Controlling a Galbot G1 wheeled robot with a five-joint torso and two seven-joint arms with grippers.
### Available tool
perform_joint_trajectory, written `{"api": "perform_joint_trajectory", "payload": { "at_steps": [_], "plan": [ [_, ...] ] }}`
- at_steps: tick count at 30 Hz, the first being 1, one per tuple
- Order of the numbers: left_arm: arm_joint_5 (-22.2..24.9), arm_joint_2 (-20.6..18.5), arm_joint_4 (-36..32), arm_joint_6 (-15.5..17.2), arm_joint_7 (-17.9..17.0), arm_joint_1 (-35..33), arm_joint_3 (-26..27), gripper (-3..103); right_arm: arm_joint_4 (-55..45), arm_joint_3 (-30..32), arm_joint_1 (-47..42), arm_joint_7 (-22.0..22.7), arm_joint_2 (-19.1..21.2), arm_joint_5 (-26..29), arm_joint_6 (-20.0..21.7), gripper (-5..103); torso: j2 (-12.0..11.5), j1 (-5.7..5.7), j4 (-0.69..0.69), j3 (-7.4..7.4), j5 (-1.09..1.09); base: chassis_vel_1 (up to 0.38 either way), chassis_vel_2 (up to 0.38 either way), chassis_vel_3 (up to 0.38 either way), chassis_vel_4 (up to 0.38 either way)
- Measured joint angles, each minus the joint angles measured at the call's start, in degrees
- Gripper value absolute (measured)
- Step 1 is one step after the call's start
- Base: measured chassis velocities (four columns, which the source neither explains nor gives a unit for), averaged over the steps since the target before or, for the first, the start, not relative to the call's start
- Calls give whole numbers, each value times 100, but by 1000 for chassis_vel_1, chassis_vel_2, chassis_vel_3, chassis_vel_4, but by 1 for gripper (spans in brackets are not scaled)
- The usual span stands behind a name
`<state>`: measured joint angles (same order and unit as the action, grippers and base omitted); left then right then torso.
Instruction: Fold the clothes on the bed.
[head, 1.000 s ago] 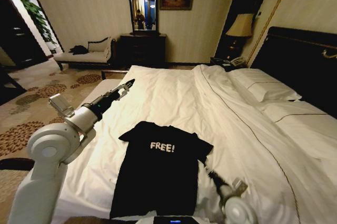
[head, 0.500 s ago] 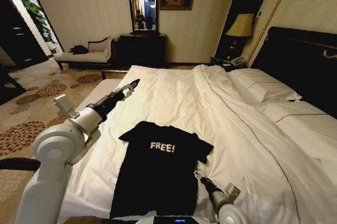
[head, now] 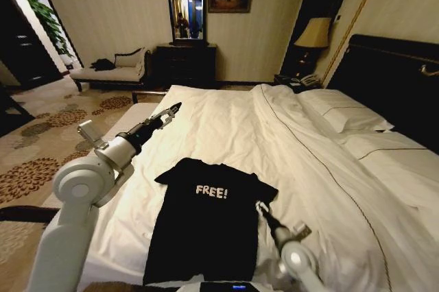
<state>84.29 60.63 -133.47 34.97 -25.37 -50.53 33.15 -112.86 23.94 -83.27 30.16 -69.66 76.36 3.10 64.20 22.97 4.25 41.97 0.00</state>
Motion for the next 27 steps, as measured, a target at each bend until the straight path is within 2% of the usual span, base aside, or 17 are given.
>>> {"api": "perform_joint_trajectory", "payload": {
  "at_steps": [9, 20, 27],
  "plan": [
    [-17, -31, -21, 15, 3, -23, 21, 100, 376, 66, 204, -21, -96, -30, -2, 98, 0, -1, 1, 0, 0, 0, 0, 0, 0],
    [-5, -148, -150, 20, 3, -157, 247, 100, -210, 894, -24, 23, 114, 234, -19, 98, 0, -3, 1, -1, 0, 0, 0, 0, 0],
    [5, -201, -174, 23, -1, -173, 275, 100, 182, 753, 63, 12, 157, 151, 80, 99, 0, -3, 1, -1, 1, 0, 0, 0, 0]
  ]
}}
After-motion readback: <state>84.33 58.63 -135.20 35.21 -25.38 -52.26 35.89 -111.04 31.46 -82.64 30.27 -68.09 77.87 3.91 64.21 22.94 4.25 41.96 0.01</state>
